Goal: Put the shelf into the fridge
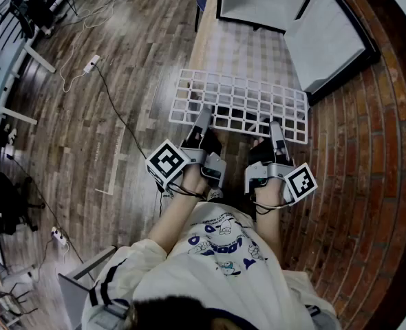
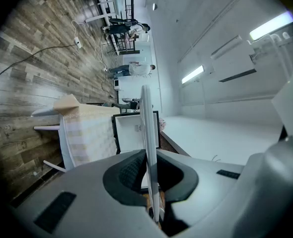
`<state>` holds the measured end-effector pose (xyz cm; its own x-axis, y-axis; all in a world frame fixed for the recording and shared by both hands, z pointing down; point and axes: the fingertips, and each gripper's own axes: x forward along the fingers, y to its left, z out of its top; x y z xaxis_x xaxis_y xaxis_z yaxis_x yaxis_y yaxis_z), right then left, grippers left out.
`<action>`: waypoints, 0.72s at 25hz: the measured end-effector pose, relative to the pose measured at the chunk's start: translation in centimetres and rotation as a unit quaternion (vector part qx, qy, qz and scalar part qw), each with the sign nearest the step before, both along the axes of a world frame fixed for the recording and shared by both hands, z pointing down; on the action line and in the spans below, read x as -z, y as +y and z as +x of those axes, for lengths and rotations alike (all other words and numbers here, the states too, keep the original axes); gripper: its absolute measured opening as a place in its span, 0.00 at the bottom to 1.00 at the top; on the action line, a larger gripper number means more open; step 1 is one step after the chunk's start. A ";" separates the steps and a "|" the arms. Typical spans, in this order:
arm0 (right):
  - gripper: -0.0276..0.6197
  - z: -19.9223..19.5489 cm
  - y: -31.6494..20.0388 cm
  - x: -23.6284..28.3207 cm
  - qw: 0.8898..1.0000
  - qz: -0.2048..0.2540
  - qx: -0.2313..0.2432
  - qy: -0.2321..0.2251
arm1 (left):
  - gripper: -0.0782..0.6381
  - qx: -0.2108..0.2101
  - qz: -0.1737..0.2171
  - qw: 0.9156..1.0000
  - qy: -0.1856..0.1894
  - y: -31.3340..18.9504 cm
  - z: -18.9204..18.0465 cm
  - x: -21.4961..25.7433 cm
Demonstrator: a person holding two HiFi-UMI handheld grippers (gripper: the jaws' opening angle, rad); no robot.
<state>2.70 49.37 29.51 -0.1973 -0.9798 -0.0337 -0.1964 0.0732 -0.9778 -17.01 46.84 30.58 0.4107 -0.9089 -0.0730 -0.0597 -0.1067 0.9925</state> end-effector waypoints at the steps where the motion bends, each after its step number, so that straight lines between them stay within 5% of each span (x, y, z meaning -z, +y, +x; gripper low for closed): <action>1: 0.13 0.1 0.0 0.0 1.000 0.000 0.000 0.001 | 0.16 0.001 0.000 1.000 0.000 0.0 0.1 0.1; 18: 0.13 2.5 -2.7 -1.0 1.000 -0.004 0.005 0.005 | 0.16 0.015 0.007 1.000 0.015 -2.5 2.5 -0.5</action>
<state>5.16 46.71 30.49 -0.2083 -0.9778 -0.0247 -0.2062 0.0686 -0.9761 -14.47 44.33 31.04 0.3800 -0.9198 -0.0974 -0.0324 -0.1184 0.9924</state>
